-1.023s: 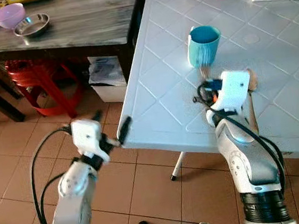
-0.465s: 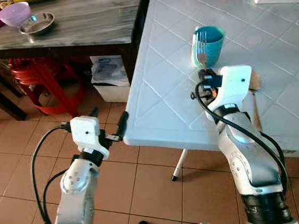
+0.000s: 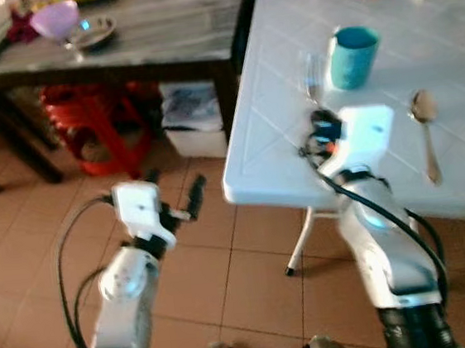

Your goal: Setting the table

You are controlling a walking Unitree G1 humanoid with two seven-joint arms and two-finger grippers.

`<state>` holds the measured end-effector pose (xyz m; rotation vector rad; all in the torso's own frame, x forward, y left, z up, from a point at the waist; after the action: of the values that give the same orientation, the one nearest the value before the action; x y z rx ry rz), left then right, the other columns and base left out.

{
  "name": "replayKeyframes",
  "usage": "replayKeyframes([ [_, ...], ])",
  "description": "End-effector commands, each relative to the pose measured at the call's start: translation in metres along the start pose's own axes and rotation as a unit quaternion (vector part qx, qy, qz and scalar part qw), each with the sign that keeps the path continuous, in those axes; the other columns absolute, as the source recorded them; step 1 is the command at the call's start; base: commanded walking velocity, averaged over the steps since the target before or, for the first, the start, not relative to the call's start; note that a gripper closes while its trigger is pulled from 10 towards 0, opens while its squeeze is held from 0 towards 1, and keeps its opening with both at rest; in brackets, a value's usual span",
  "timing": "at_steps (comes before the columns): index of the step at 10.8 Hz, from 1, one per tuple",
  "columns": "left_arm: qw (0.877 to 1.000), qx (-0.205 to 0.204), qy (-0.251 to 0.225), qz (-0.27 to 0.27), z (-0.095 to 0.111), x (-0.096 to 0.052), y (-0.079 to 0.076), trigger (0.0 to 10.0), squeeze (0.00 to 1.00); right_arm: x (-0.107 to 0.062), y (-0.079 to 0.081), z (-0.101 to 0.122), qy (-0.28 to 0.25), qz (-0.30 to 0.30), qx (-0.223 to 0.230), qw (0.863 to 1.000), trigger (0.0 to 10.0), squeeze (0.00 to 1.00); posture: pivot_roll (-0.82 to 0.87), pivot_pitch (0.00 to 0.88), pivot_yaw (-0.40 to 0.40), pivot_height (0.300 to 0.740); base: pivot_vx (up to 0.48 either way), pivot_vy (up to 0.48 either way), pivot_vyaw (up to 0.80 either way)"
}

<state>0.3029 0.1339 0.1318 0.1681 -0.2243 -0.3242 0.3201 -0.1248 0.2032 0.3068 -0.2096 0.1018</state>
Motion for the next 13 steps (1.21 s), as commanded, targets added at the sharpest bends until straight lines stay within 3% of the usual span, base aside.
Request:
replayKeyframes([
  [1,1.000,0.013,0.001,0.006,0.0008,-0.0015,0.0062,10.0,0.00,-0.0003,0.0085,0.0045,-0.012,0.013,0.008,1.000,10.0,0.00,-0.11,0.170,0.085,0.740,0.000,0.446,0.00],
  [13,1.000,0.009,-0.002,0.002,0.0011,0.0015,-0.0002,10.0,0.00,0.0012,0.0064,0.0021,-0.015,0.003,0.012,1.000,10.0,0.00,-0.11,0.163,0.095,0.740,0.000,0.446,0.00],
])
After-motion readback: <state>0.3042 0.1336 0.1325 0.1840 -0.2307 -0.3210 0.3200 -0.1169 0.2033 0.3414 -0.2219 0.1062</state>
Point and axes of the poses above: a point about 5 cm out from each wrist's last joint towards the gripper, its own x axis pointing out of the wrist towards the gripper, its own z axis along the axis of the wrist's last joint, y = z × x, the point moved 1 cm from there along x, pointing out of the wrist towards the gripper, and after that the axes turned 14 degrees about x, right-handed, at the moved point
